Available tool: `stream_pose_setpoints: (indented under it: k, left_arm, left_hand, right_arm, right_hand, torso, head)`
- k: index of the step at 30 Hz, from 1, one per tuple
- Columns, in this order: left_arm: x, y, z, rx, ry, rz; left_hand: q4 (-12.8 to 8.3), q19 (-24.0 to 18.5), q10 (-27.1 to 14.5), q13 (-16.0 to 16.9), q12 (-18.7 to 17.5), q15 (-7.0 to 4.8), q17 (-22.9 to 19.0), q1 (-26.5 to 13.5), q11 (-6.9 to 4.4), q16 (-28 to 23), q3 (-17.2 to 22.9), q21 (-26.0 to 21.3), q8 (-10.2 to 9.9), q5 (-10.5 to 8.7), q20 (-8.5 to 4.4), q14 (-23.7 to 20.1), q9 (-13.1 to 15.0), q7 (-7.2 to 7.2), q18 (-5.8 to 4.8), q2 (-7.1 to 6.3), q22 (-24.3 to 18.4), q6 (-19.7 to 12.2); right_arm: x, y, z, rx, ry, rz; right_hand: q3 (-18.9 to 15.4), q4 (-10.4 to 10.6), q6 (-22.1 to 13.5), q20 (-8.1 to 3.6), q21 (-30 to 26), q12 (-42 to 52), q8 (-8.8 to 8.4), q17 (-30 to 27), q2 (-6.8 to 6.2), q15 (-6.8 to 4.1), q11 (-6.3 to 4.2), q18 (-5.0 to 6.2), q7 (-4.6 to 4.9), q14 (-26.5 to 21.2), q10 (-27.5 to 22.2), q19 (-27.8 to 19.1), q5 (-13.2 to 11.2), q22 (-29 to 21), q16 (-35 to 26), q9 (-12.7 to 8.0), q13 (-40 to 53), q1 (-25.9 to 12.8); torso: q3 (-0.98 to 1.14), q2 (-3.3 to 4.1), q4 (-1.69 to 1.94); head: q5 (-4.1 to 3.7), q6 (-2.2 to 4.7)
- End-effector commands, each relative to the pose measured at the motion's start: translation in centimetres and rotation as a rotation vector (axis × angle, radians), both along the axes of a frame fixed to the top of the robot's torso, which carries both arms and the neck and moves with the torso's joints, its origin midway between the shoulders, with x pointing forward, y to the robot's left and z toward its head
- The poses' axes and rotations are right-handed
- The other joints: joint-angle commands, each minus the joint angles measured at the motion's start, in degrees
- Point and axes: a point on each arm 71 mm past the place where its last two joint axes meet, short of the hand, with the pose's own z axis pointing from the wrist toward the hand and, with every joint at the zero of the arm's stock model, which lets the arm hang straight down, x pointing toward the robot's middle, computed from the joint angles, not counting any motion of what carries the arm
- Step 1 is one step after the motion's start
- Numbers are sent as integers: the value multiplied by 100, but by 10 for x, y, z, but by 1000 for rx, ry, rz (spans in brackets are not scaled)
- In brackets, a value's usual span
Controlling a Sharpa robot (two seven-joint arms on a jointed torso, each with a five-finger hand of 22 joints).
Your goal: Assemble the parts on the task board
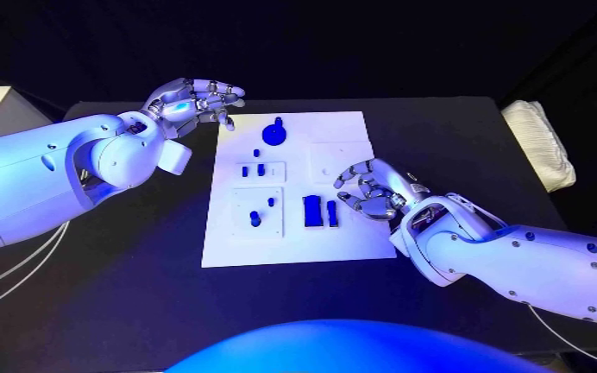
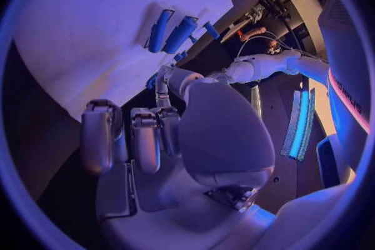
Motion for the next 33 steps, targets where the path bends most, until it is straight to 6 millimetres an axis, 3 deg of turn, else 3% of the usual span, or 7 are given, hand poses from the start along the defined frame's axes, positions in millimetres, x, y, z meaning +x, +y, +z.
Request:
stream_pose_setpoints:
  k: [1,20,33]
  left_arm:
    - [0,-2,1,-10,-7,-19]
    - [-1,-2,1,-9,-6,-19]
    - [-1,-1,1,-8,-5,-17]
  left_hand:
    - [8,33,-42,-6,31,12,4,22,12,13,38,-19,36,31,-2,-25,-5,121,88,18,-7,-43]
    - [8,33,-42,-6,31,12,4,22,12,13,38,-19,36,31,-2,-25,-5,121,88,18,-7,-43]
    - [11,34,-43,-10,37,12,1,28,13,6,42,-22,41,30,-3,-29,-6,123,87,18,-10,-45]
  right_arm:
    - [-1,5,-2,-40,-28,66]
    - [-1,14,-15,-109,52,101]
    - [1,10,-20,-150,67,92]
  right_hand:
    - [61,-10,43,57,-5,-26,-32,1481,30,37,31,37,0,590,358,392,-23,1224,-1,-8,1274,40]
    - [98,46,202,45,43,17,4,1492,233,4,-17,30,-70,593,383,404,-58,1238,8,-4,1287,-216]
    - [119,23,241,26,71,47,44,1498,298,-23,-51,26,-107,595,398,411,-28,1246,13,19,1298,-232]
  torso:
    - [-1,1,4]
    - [-4,-3,-5]
    - [-6,-2,-5]
  head:
    - [2,-1]
    - [31,-52]
    - [33,-61]
